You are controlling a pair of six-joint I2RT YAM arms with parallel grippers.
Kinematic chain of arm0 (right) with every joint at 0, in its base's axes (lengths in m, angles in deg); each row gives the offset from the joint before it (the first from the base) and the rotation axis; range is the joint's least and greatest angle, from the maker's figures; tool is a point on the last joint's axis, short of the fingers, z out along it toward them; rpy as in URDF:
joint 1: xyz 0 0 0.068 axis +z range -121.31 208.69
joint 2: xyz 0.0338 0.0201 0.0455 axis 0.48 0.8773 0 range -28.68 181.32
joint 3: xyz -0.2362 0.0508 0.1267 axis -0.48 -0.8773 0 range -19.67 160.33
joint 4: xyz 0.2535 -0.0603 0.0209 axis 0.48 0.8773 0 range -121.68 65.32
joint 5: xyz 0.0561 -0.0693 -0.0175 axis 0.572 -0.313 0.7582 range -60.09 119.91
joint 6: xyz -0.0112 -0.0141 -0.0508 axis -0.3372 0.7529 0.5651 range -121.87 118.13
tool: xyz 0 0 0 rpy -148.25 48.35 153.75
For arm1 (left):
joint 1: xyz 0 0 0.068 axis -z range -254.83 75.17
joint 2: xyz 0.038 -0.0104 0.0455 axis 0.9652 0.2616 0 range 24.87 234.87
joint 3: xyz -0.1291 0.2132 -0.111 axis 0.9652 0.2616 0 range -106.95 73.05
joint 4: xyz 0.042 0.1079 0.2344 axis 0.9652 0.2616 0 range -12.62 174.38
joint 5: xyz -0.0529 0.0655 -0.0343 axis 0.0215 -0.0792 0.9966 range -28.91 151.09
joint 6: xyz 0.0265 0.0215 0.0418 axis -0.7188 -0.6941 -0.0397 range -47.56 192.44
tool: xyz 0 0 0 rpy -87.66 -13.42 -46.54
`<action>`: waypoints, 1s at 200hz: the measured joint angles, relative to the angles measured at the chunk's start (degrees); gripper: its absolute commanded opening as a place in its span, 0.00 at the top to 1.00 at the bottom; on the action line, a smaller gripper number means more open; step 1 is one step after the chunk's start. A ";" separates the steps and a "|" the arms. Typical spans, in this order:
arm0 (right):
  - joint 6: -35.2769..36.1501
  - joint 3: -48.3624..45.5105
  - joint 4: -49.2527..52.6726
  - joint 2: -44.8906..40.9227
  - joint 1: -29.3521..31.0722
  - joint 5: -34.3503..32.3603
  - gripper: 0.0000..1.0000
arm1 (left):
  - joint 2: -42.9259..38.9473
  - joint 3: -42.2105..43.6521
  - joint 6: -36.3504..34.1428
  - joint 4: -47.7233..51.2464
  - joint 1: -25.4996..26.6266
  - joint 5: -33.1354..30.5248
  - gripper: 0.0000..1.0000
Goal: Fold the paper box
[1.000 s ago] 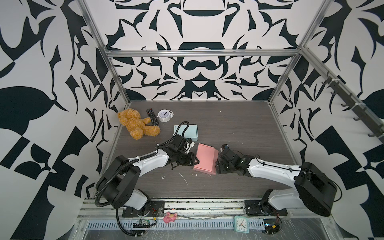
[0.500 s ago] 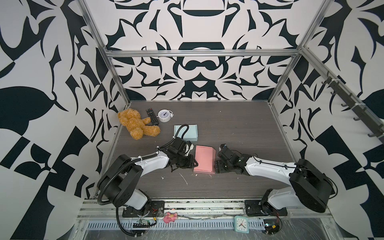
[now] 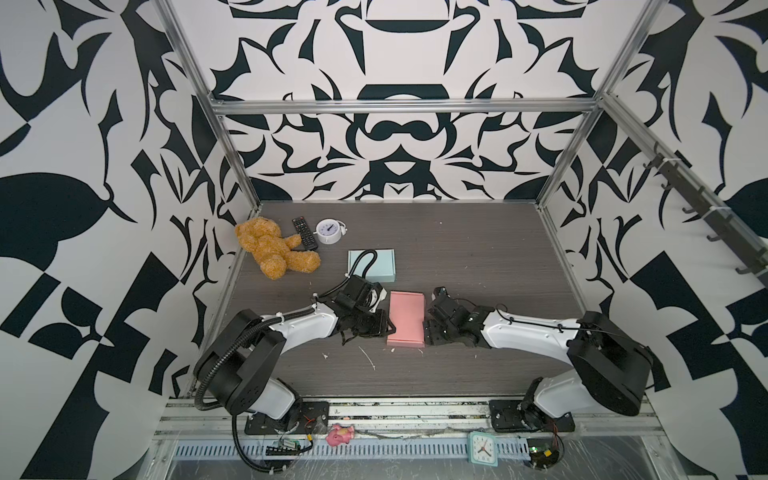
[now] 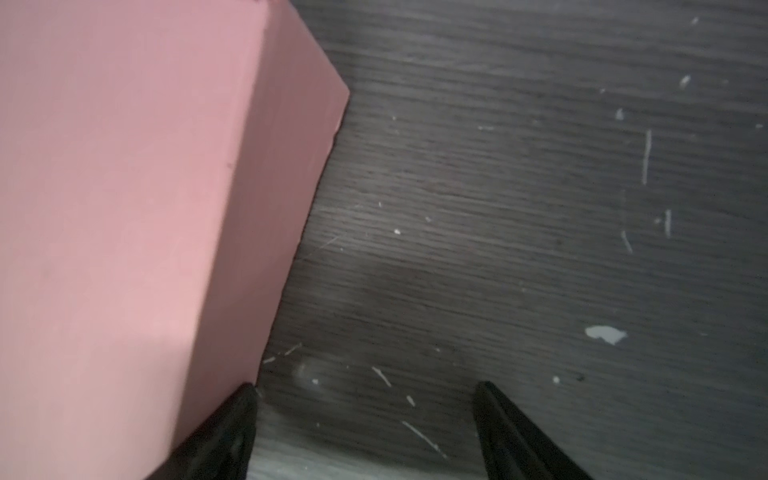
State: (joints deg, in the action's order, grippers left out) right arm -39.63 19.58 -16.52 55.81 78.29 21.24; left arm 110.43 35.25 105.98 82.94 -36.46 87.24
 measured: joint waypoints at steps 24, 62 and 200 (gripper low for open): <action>-0.94 0.00 -0.09 0.00 0.37 -0.17 0.16 | -0.42 0.50 0.22 -0.20 0.00 -0.04 0.68; -1.51 -0.55 -1.01 -0.33 0.66 -0.33 0.16 | -1.25 1.46 0.68 -0.57 0.04 -0.13 0.68; -0.96 -5.77 -2.95 -8.04 -3.74 3.48 0.17 | -5.44 2.58 0.48 0.09 -0.11 0.57 0.59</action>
State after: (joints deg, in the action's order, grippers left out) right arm -40.59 13.81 -19.48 47.77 74.55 24.72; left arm 104.99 37.82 106.46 83.03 -36.57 87.81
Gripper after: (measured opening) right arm 0.841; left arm 0.394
